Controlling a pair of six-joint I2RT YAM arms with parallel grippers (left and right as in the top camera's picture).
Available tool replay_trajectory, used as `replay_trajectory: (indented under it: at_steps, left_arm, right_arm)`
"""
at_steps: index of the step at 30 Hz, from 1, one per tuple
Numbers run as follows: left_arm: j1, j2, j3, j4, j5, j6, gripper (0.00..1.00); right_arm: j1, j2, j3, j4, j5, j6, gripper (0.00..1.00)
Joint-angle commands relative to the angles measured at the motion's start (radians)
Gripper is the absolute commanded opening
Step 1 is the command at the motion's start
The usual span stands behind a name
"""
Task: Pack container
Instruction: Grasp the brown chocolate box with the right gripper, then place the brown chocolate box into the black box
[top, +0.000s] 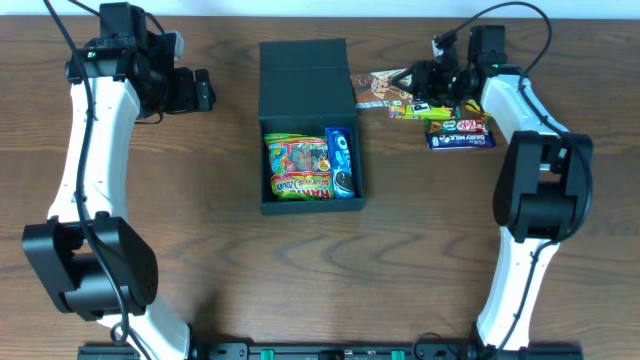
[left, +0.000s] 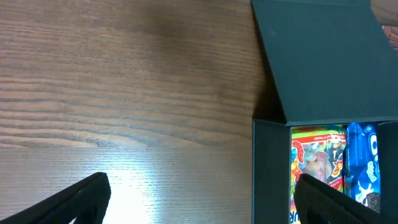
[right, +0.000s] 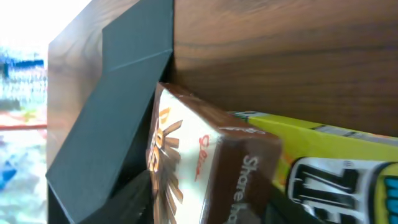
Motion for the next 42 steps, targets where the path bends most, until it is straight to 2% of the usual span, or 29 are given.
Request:
replay_trajectory:
  at_steps: [1,8,12,17,20,23,31,34,39,42]
  left_arm:
    - [0.007,-0.020,0.004,0.000,0.014,-0.001,0.95]
    - [0.007,-0.020,0.004,-0.003,0.014,-0.001,0.95]
    - [0.007,-0.020,0.004,-0.004,0.014,-0.001,0.96]
    - [0.007,-0.020,0.004,-0.008,0.014,0.000,0.95]
    - [0.007,-0.020,0.004,-0.007,0.013,0.000,0.95]
    - [0.007,-0.020,0.004,-0.007,0.010,0.005,0.95]
    - [0.007,-0.020,0.004,-0.011,-0.005,0.014,0.95]
    - [0.007,-0.020,0.004,-0.027,-0.013,0.015,0.95]
    - [0.007,-0.020,0.004,-0.034,-0.012,0.015,0.95]
    - [0.007,-0.020,0.004,-0.034,-0.011,0.015,0.96]
  right_arm:
    - [0.010,0.016,0.008,0.000,-0.024,-0.003,0.33]
    - [-0.007,0.016,0.026,0.008,-0.117,0.000,0.24]
    - [-0.038,0.014,0.143,-0.005,-0.220,0.010,0.18]
    - [-0.047,-0.018,0.278,-0.012,-0.278,0.023,0.20]
    - [-0.042,-0.037,0.326,-0.012,-0.397,0.023,0.20]
    - [-0.026,-0.042,0.334,-0.024,-0.535,0.029,0.18]
    - [0.078,-0.048,0.334,-0.164,-0.605,0.050,0.15]
    - [0.084,-0.088,0.334,-0.288,-0.578,0.021,0.11]
    - [0.080,-0.206,0.334,-0.666,-0.417,-0.236,0.08]
    - [0.080,-0.254,0.332,-0.792,-0.413,-0.329,0.04]
